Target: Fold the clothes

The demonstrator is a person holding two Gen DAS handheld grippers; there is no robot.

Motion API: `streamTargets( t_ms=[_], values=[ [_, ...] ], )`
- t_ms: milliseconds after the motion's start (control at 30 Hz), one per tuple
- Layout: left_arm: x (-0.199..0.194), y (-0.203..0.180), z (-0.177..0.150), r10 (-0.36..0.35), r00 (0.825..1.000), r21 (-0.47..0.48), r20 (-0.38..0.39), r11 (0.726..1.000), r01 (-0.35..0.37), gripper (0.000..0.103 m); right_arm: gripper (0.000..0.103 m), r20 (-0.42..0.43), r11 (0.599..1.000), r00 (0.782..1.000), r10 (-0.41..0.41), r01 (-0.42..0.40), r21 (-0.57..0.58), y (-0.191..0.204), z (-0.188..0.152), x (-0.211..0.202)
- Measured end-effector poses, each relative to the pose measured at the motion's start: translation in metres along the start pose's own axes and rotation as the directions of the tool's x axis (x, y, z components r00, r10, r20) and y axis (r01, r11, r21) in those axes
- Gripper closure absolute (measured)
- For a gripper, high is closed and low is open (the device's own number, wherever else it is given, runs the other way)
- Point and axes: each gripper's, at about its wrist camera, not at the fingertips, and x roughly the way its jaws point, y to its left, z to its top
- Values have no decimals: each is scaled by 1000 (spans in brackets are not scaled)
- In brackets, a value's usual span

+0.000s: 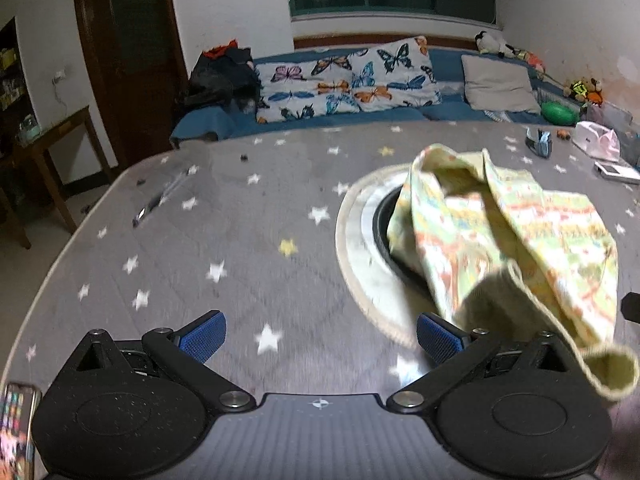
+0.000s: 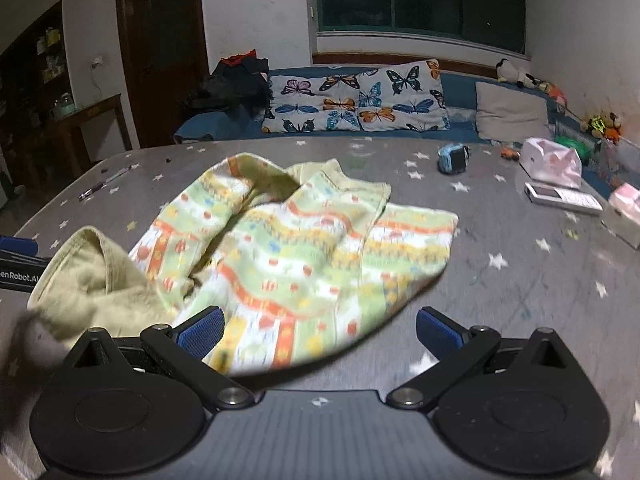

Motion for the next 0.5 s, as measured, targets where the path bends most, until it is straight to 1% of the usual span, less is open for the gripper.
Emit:
streamTargets(
  t_ms=[167,300,500],
  values=[
    [3,-7,15,-13,1000,20,27,1000,13,0,1,3,1000,1000,9,-9,-13,1,15,13],
    [10,-11,26,-48,998,23,27,999,48,0,6,-2,1000,1000,18,-18,-19,5,22,22],
    [24,-15,45,-77,997,29,30,997,76,0,7,-20,999,999,34,-34,-32,10,31,39]
  ],
)
